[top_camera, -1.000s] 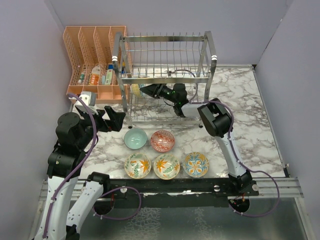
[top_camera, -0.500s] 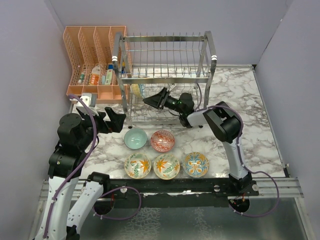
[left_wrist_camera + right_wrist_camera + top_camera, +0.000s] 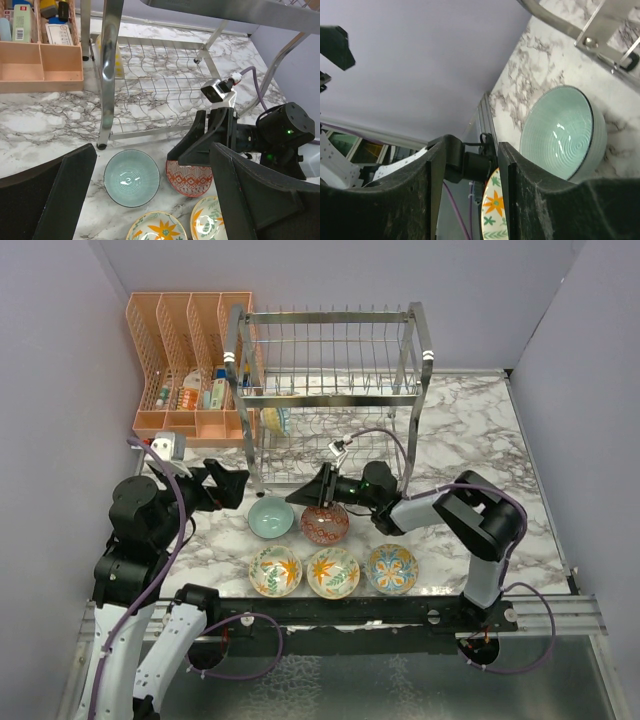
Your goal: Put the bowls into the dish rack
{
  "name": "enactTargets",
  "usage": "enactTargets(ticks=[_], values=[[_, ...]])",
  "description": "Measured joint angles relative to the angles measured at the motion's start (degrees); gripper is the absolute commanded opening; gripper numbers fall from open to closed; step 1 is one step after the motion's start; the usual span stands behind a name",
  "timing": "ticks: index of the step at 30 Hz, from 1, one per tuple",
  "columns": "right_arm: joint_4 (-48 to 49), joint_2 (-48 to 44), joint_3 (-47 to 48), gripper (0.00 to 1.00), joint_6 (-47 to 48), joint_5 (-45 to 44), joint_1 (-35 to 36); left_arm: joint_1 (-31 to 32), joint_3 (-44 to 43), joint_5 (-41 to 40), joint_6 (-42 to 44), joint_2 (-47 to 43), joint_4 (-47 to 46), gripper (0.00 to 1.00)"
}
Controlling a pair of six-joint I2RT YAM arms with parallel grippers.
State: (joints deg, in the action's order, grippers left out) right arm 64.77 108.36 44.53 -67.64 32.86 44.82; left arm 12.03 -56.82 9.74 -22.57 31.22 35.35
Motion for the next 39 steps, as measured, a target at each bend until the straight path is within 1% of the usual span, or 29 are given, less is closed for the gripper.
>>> enactTargets(ticks=[5,7,10,13,15,20,25,31,39], values=[[-8.5,-5.7,-4.7,0.49,4.8,-2.1,2.4,0.0,0.5,-0.2,-0.4,-1.2,0.7,0.99],[-15.2,-9.0,-5.9,0.49,8.3,-4.5,4.3,0.0,0.7,-0.3,-0.5,-1.4,1.0,0.99],[-23.5,-13.9,-6.3,0.49,12.8,-9.0,7.3,0.0,1.3,-0.4,-0.5,-1.7,1.5,0.99],[-32.5,-18.8,-6.1,0.49,18.2,-15.4,10.1,0.0,2.1,-0.4,-0.7,-1.9,1.7,0.99],[-37.4,-20.4,-5.3,0.50,20.7,-18.8,11.2,0.0,2.6,-0.4,-1.0,-2.1,1.8,0.99],[-51.8,-19.0,1.8,0.51,26.8,-27.0,13.6,0.0,3.1,-0.4,-1.1,-2.5,2.4,0.99],[-61.4,-14.7,8.7,0.51,30.9,-33.9,17.3,0.0,3.1,-0.4,-1.1,-2.6,2.5,0.99],[-69.5,-11.9,12.1,0.50,33.6,-40.2,19.8,0.0,3.1,-0.5,-1.1,-2.8,3.0,0.99],[-77.7,-8.8,15.3,0.48,35.5,-47.0,20.7,0.0,3.1,-1.0,-1.1,-3.7,3.3,0.99]])
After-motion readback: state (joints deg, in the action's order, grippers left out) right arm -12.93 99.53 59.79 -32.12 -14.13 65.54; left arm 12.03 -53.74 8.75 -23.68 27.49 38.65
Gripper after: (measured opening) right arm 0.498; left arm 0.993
